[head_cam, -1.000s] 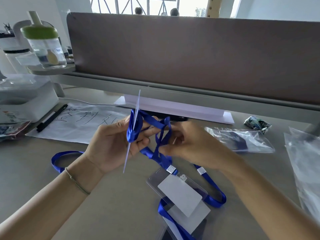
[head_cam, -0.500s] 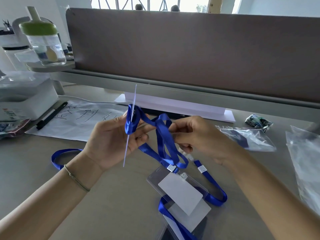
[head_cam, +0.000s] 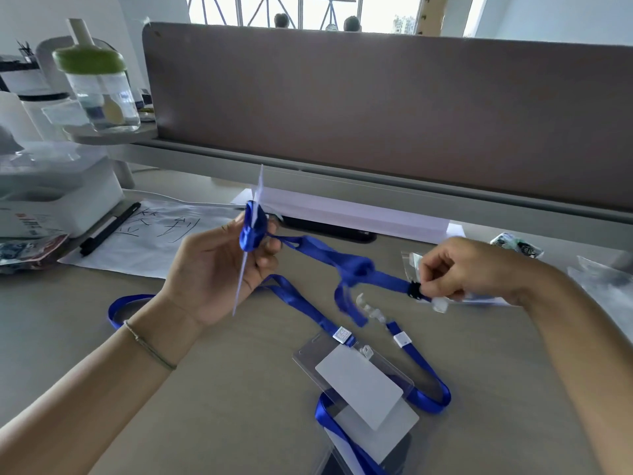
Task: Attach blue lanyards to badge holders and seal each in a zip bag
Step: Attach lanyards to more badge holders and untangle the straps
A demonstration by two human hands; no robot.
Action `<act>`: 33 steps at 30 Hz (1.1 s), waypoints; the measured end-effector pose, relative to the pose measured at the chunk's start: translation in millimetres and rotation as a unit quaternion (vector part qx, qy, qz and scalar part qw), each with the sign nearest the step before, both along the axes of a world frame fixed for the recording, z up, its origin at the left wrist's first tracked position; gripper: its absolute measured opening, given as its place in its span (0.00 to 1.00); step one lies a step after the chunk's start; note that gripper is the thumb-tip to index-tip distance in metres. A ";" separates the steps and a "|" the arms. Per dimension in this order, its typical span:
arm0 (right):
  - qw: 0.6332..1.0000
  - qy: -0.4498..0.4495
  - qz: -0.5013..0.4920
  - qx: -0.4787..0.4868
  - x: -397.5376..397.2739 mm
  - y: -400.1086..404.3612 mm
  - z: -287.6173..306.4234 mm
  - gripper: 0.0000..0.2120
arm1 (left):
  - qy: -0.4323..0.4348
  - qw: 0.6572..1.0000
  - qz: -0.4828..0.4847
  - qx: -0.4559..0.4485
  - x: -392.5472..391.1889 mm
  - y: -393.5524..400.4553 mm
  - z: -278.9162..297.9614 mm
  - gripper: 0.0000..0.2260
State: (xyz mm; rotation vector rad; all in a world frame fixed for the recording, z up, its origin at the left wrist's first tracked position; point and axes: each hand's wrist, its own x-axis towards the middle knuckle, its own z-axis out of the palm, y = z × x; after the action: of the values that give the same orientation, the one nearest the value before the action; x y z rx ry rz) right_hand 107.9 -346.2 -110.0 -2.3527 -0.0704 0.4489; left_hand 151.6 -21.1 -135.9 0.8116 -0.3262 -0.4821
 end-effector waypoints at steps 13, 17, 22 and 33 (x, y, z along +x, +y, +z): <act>0.848 -0.131 -0.131 -0.497 -1.8 21.2 -12.2 0.09 | 0.021 0.996 -0.044 -0.069 0.6 2.1 6.2 0.04; 0.993 -0.105 0.047 0.010 -5.9 73.3 -11.6 0.35 | 0.013 0.996 -0.081 -0.038 -9.5 -10.8 -3.2 0.06; 0.980 -0.053 0.100 0.164 -7.4 96.7 -28.4 0.09 | 0.010 0.998 -0.067 -0.004 -16.4 -14.8 -1.8 0.11; 0.993 0.001 0.119 -0.003 -13.1 66.4 -1.5 0.16 | -0.009 0.998 -0.031 0.051 -18.2 -16.8 -0.4 0.18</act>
State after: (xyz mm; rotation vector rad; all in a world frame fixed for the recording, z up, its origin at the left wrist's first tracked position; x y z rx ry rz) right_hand 94.9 -279.8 -111.5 -2.3591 -0.3521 0.5657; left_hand 133.4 -37.9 -136.3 0.9078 -0.3455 -0.5535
